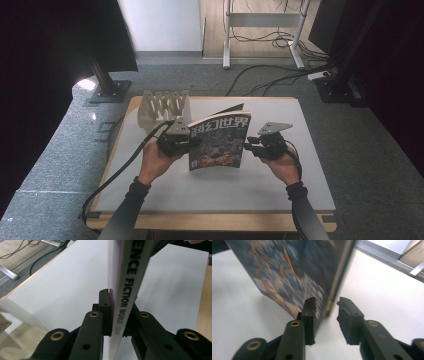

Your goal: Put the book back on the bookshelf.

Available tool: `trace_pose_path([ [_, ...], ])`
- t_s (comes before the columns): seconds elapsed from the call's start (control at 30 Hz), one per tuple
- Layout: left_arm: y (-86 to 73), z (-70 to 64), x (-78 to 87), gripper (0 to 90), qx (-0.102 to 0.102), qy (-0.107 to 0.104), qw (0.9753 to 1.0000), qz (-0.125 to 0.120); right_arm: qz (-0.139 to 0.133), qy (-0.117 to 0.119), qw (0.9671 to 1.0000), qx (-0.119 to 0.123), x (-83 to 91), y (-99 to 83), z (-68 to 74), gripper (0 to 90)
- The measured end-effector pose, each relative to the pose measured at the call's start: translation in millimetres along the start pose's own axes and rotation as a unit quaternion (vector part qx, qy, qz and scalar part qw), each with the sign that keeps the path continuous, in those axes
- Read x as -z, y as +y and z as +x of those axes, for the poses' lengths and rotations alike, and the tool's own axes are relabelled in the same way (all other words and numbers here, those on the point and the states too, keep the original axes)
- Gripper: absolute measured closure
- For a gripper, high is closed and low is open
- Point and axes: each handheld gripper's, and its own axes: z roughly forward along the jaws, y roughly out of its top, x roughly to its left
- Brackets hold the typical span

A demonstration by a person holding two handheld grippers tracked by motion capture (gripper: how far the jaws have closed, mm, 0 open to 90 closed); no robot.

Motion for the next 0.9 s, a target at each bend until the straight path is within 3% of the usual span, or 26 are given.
trace_pose_path([
  [0.5,-26.1,15.9,46.8,82.8,0.048,0.02,0.9986,-0.012,0.021,-0.033,0.9989,-0.024,-5.9,-43.1,-11.2,28.4],
  [0.9,-42.7,23.6,83.0,82.8,0.081,0.049,0.9953,-0.022,0.054,-0.047,0.9953,-0.066,-18.4,-84.8,-18.2,14.7],
])
